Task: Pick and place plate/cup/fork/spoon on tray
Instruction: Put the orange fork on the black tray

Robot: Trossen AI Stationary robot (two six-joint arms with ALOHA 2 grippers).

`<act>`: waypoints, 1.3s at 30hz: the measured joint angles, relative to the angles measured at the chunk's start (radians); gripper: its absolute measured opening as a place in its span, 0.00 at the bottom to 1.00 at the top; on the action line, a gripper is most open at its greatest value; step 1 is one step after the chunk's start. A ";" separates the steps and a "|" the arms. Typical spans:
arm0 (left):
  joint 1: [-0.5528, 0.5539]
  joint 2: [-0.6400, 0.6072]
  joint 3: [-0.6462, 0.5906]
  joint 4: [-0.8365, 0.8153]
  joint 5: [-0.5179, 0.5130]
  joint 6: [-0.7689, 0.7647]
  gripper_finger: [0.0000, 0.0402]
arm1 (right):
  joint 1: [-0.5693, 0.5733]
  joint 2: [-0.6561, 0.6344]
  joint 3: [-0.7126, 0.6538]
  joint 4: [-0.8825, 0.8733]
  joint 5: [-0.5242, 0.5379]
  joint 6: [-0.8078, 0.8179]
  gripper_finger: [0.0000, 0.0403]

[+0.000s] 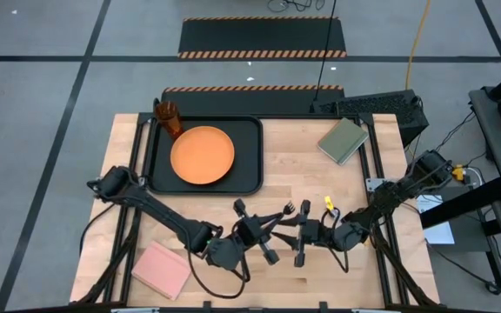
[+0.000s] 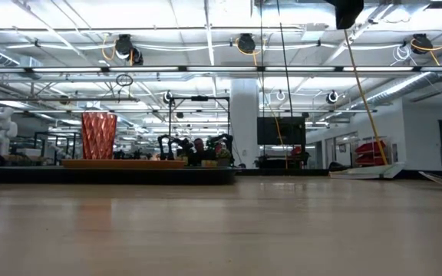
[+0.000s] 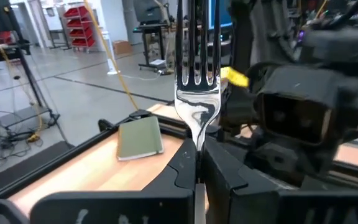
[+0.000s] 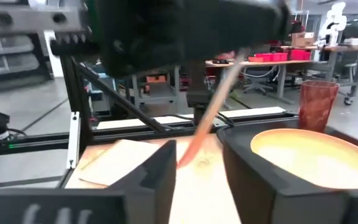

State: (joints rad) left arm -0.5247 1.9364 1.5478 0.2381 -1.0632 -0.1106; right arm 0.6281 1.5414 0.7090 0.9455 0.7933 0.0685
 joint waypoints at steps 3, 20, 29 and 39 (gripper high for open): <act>-0.011 -0.004 0.000 0.028 0.017 0.002 0.03 | -0.001 0.000 0.000 0.006 -0.001 0.013 0.42; 0.011 -0.002 0.000 0.055 0.093 -0.028 0.03 | -0.022 0.000 0.000 0.075 -0.116 0.050 0.47; 0.014 -0.002 0.000 0.055 0.139 -0.030 0.03 | -0.033 0.000 0.000 0.074 -0.115 0.045 0.29; 0.013 -0.002 0.000 0.052 0.165 -0.053 0.05 | -0.029 0.000 0.000 0.068 -0.118 0.020 0.02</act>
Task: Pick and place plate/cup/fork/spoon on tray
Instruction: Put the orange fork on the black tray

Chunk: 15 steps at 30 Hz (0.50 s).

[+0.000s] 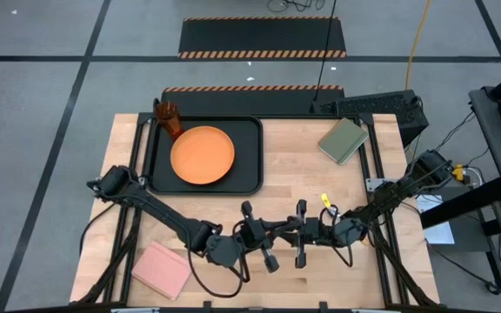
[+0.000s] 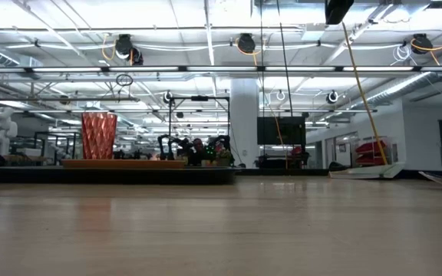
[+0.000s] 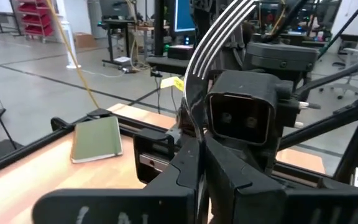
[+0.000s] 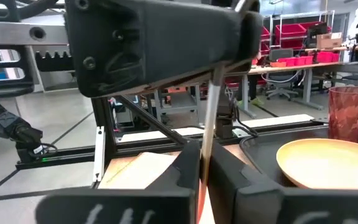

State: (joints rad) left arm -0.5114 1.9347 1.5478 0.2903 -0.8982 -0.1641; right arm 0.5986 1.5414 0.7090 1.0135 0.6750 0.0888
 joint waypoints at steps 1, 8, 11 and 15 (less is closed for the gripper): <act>0.000 0.000 0.000 0.001 0.000 -0.001 0.05 | 0.000 0.000 0.000 0.000 0.001 0.001 0.02; -0.021 -0.016 -0.002 -0.052 -0.027 0.061 0.10 | 0.005 0.000 0.000 -0.031 0.000 0.019 0.01; -0.042 -0.066 -0.002 -0.151 -0.058 0.034 0.16 | 0.005 0.000 0.000 -0.058 0.000 0.035 0.00; -0.072 -0.139 -0.001 -0.356 -0.063 -0.045 0.24 | -0.003 0.000 0.000 -0.124 -0.001 0.091 0.00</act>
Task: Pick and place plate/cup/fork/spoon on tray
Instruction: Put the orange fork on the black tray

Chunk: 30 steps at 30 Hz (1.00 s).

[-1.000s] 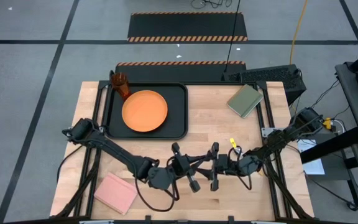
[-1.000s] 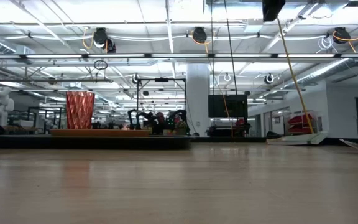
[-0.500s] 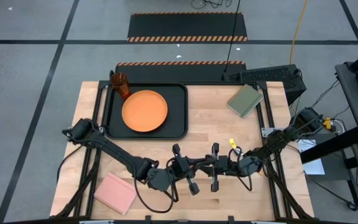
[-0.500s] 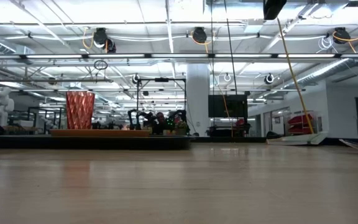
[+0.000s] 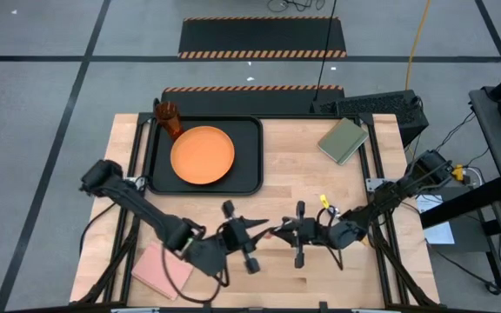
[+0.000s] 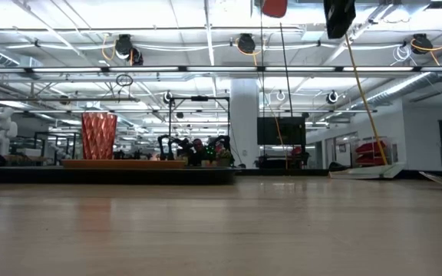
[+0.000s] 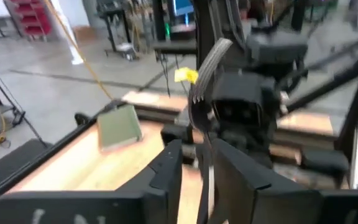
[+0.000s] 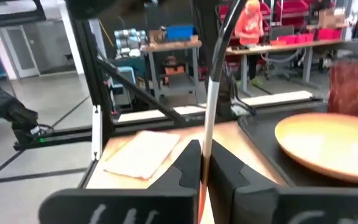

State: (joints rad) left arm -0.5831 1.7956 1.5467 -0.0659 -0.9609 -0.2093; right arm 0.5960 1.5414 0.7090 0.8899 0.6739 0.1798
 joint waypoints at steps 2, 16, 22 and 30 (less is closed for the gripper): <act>-0.010 -0.031 0.000 -0.110 0.016 -0.064 0.27 | -0.011 -0.001 0.000 -0.043 -0.034 0.043 0.00; -0.050 -0.043 -0.114 -0.370 0.060 -0.303 0.39 | -0.112 -0.001 0.000 -0.206 -0.602 0.294 0.00; 0.039 -0.050 -0.272 0.055 0.309 -0.152 0.47 | -0.112 -0.064 0.000 -0.250 -0.648 0.277 0.00; 0.097 -0.049 -0.493 0.650 0.461 0.026 0.54 | -0.069 -0.136 0.000 -0.318 -0.597 0.230 0.00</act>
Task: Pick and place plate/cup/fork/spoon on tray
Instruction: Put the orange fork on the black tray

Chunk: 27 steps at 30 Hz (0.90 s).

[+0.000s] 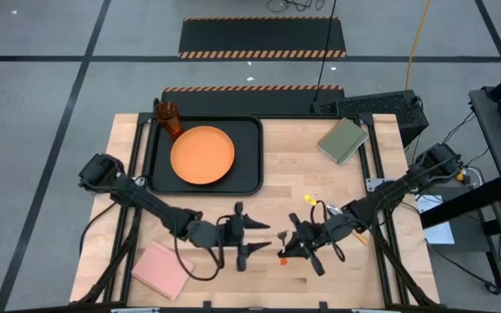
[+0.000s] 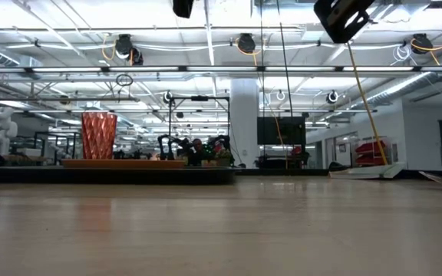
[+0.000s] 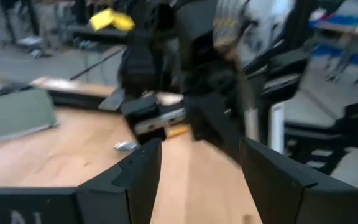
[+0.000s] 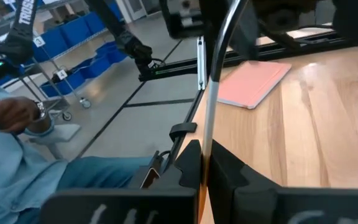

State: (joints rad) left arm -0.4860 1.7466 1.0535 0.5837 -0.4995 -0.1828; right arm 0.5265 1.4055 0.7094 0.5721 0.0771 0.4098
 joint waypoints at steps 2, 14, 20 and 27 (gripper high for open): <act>0.004 0.000 -0.019 0.044 0.013 -0.006 0.53 | 0.002 0.001 0.000 0.000 0.000 -0.006 0.00; 0.067 0.133 -0.029 0.257 0.180 -0.052 0.40 | -0.015 0.036 0.000 0.045 0.027 -0.011 0.00; 0.083 0.183 -0.028 0.357 0.291 -0.074 0.40 | -0.015 0.037 0.000 0.064 0.029 -0.037 0.00; 0.085 0.225 -0.028 0.448 0.300 -0.052 0.40 | -0.015 0.037 0.000 0.065 0.023 -0.033 0.00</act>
State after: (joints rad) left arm -0.4011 1.9713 1.0260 1.0321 -0.1992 -0.2351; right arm 0.5114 1.4425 0.7090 0.6369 0.0998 0.3767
